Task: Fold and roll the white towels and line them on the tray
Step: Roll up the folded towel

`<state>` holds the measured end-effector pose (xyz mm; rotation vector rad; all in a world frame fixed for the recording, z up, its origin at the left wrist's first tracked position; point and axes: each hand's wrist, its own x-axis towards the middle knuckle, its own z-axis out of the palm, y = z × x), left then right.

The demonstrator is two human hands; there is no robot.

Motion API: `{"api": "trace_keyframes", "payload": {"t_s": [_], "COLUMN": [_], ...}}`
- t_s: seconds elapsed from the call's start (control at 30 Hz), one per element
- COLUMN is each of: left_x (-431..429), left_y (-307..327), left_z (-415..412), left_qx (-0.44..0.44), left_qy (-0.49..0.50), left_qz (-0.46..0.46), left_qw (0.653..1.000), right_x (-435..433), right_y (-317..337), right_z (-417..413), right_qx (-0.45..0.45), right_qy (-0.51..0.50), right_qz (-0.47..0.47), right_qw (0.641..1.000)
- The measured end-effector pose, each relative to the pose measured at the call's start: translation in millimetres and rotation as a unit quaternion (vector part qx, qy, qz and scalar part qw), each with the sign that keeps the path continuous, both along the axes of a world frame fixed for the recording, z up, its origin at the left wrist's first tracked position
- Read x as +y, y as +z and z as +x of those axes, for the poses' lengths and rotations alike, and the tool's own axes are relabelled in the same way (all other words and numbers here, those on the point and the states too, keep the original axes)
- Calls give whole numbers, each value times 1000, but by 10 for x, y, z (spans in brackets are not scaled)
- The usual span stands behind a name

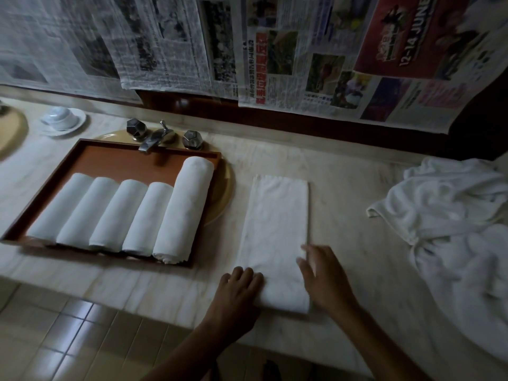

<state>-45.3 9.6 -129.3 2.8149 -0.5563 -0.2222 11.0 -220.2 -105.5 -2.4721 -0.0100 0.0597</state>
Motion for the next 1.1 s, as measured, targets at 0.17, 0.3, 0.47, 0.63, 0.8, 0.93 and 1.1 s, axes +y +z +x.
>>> {"api": "trace_keyframes", "payload": {"t_s": [0.17, 0.3, 0.47, 0.63, 0.8, 0.93, 1.1], "left_x": [-24, -117, -153, -88, -23, -16, 200], "left_y": [-25, -28, -21, 31, 66, 80, 77], "left_z": [-17, -57, -63, -34, 0, 34, 104], "left_qx": [13, 25, 39, 37, 31, 46, 47], "left_qy": [11, 42, 49, 17, -20, -17, -48], "left_qz": [16, 14, 24, 43, 60, 43, -6], "left_qw": [1000, 999, 998, 998, 998, 998, 998], "right_x": [51, 245, 247, 104, 173, 369, 223], "right_y": [-104, -214, -196, -36, 54, -120, -168], "right_z": [-773, -868, -852, -799, -943, -1064, -882], "right_qx": [94, 78, 75, 85, 69, 82, 38], "right_qy": [-138, -192, -229, -172, -29, 65, 74], "right_qz": [81, 95, 149, 151, -34, -142, -186], "right_qw": [983, 974, 959, 970, 997, 984, 979]}}
